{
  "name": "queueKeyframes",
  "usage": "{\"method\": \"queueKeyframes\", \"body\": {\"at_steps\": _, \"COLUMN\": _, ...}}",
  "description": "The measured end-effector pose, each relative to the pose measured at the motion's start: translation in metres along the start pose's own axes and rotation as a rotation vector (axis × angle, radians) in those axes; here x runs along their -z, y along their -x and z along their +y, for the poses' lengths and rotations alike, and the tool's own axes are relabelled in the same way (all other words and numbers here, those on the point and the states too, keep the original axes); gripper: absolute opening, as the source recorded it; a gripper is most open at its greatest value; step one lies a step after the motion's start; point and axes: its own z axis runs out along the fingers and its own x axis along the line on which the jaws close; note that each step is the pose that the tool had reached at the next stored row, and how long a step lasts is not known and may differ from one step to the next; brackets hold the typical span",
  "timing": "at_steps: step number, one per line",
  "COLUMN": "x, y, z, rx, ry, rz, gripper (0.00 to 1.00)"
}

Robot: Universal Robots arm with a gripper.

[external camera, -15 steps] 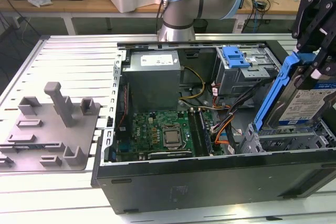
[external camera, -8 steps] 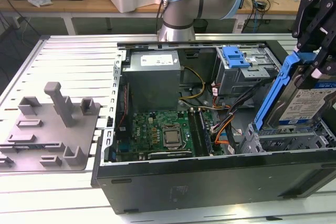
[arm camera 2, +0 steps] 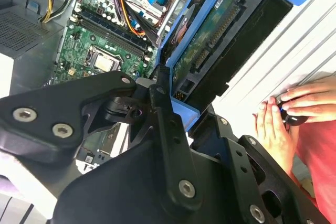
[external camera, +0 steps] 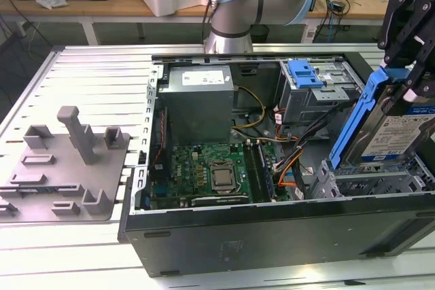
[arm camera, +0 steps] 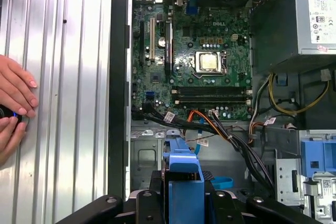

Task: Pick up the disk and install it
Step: 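Insert the disk into the insertion slot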

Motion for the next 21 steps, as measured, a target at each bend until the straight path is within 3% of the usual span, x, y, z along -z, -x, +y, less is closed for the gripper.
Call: {"method": "queueKeyframes", "body": {"at_steps": 21, "x": -0.0029, "y": 0.0, "z": -0.0003, "rx": 0.008, "ry": 0.0, "rz": 0.0009, "gripper": 0.37}}
